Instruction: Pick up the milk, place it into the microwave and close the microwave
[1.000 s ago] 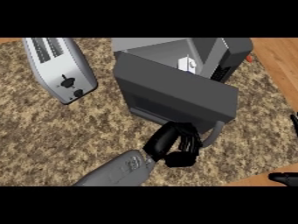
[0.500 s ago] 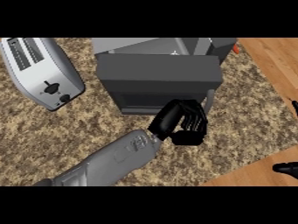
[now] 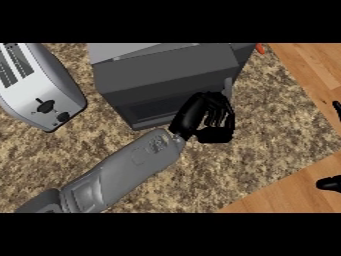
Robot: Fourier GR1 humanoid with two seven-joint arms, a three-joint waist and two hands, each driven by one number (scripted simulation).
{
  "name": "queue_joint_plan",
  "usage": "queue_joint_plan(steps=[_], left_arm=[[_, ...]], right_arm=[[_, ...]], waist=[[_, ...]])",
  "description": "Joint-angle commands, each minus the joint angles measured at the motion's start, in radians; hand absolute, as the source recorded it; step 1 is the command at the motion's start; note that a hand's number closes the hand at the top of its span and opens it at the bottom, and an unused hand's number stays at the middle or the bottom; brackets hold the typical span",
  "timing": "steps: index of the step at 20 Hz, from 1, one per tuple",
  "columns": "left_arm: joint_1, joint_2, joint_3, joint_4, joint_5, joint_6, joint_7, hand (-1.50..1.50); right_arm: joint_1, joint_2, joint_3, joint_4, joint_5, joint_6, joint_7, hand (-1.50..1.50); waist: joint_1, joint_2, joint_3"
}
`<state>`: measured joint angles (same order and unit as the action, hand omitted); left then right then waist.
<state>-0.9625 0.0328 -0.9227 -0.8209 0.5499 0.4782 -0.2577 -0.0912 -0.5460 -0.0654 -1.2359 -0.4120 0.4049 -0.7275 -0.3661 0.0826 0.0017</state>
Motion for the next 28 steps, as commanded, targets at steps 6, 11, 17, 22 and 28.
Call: queue_joint_plan(steps=[6,11,17,22,28], left_arm=[[-0.131,-0.031,0.040,0.027,0.059,0.036,-0.022,1.50],[-0.175,-0.032,0.046,0.064,0.087,0.037,-0.023,1.50],[-0.193,-0.031,0.043,0.065,0.115,0.033,-0.029,1.50],[-0.191,-0.031,0.032,0.079,0.131,0.044,-0.036,1.50],[-0.200,-0.031,0.026,0.082,0.152,0.061,-0.037,1.50]], right_arm=[[-0.057,-0.023,0.045,-0.041,-0.048,0.126,0.013,-1.50],[-0.073,-0.049,0.081,-0.069,-0.060,0.162,0.065,-1.50],[-0.127,-0.114,0.138,-0.163,-0.013,0.226,0.077,1.50],[-0.151,-0.123,0.196,-0.249,-0.013,0.263,0.096,1.50],[-0.150,-0.122,0.239,-0.333,-0.032,0.260,0.130,1.50]], waist=[[-0.048,0.016,0.007],[-0.060,0.024,0.006],[-0.060,0.017,0.005],[-0.072,0.022,0.008],[-0.098,0.014,0.008]])
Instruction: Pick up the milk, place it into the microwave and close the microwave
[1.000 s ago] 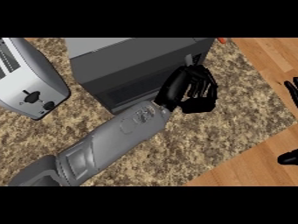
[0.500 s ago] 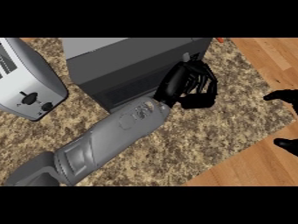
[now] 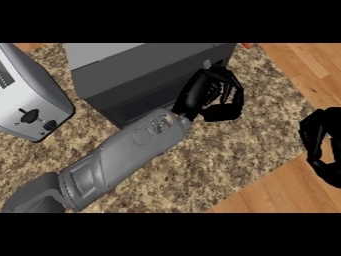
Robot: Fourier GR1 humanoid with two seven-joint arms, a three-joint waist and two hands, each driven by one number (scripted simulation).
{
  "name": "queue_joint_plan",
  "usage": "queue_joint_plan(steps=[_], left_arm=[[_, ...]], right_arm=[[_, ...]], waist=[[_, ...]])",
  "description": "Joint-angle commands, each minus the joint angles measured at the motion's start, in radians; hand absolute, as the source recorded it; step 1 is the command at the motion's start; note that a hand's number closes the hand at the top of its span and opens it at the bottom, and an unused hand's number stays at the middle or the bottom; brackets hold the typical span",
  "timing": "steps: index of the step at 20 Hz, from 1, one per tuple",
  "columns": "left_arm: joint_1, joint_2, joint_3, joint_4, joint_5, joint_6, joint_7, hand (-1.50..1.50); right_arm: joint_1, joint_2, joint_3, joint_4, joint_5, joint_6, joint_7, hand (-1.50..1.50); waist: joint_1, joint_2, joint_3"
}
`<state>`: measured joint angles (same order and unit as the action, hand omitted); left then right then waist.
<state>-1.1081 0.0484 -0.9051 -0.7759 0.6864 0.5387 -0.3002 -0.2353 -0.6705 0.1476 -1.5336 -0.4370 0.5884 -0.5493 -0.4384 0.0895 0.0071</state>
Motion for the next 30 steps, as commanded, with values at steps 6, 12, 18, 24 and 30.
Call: queue_joint_plan(steps=[6,12,18,24,30], left_arm=[[-0.056,-0.046,0.006,0.046,0.030,0.021,0.005,1.50],[-0.071,-0.046,0.013,0.042,0.040,0.037,-0.009,1.50],[-0.081,-0.046,0.004,0.055,0.047,0.048,-0.019,1.50],[0.025,-0.048,0.178,0.030,0.255,0.069,0.083,1.50],[0.083,-0.048,0.287,0.012,0.397,0.001,0.022,1.50]], right_arm=[[0.003,-0.005,0.060,-0.099,-0.021,0.070,-0.013,1.50],[0.006,-0.011,0.079,-0.156,-0.031,0.061,0.009,1.50],[0.020,-0.011,0.098,-0.203,-0.035,0.049,0.025,1.50],[0.070,-0.044,0.193,-0.238,-0.024,0.094,0.097,1.50],[0.132,-0.015,0.235,-0.292,-0.047,0.059,0.119,1.50]], waist=[[-0.036,0.007,0.003],[-0.047,0.012,0.004],[-0.058,0.016,0.004],[0.003,0.055,-0.013],[0.041,0.043,-0.013]])
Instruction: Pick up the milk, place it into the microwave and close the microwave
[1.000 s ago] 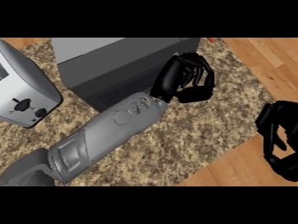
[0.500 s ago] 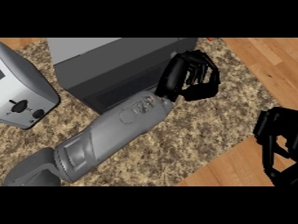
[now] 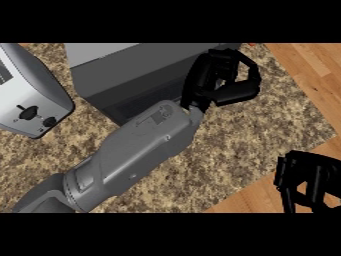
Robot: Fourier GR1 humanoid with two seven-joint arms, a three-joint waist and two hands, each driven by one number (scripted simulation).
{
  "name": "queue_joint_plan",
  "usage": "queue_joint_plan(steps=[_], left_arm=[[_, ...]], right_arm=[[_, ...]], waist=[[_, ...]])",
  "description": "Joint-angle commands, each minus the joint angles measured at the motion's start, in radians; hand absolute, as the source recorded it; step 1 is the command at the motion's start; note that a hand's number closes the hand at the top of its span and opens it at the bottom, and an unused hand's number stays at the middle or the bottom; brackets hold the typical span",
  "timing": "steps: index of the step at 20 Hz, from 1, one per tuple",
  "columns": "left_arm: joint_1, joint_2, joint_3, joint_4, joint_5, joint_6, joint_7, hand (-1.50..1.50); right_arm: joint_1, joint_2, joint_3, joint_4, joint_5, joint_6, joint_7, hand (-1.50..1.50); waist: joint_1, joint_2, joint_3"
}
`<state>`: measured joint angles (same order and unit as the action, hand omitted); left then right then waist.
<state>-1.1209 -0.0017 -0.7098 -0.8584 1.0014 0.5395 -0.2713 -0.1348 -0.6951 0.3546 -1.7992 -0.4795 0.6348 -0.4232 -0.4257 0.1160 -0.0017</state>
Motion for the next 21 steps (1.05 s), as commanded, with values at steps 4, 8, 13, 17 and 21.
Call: queue_joint_plan(steps=[4,8,13,17,21], left_arm=[[0.132,0.002,0.105,0.118,0.135,-0.070,-0.029,1.50],[0.145,0.002,0.081,0.145,0.155,-0.131,-0.049,1.50],[0.155,0.018,0.059,0.172,0.175,-0.217,-0.063,1.50],[0.158,0.028,0.037,0.194,0.183,-0.276,-0.069,1.50],[0.148,0.034,0.037,0.214,0.201,-0.316,-0.076,1.50]], right_arm=[[0.076,0.034,0.050,-0.064,-0.002,-0.024,0.000,1.50],[0.108,0.051,0.067,-0.106,0.014,-0.051,-0.001,1.50],[0.160,0.075,0.097,-0.147,0.037,-0.094,0.009,1.50],[0.185,0.103,0.126,-0.191,0.063,-0.134,0.020,1.50],[0.214,0.116,0.148,-0.232,0.091,-0.161,0.022,1.50]], waist=[[0.050,0.006,-0.002],[0.069,0.000,-0.002],[0.088,0.004,-0.003],[0.113,0.002,-0.004],[0.119,0.001,-0.003]])
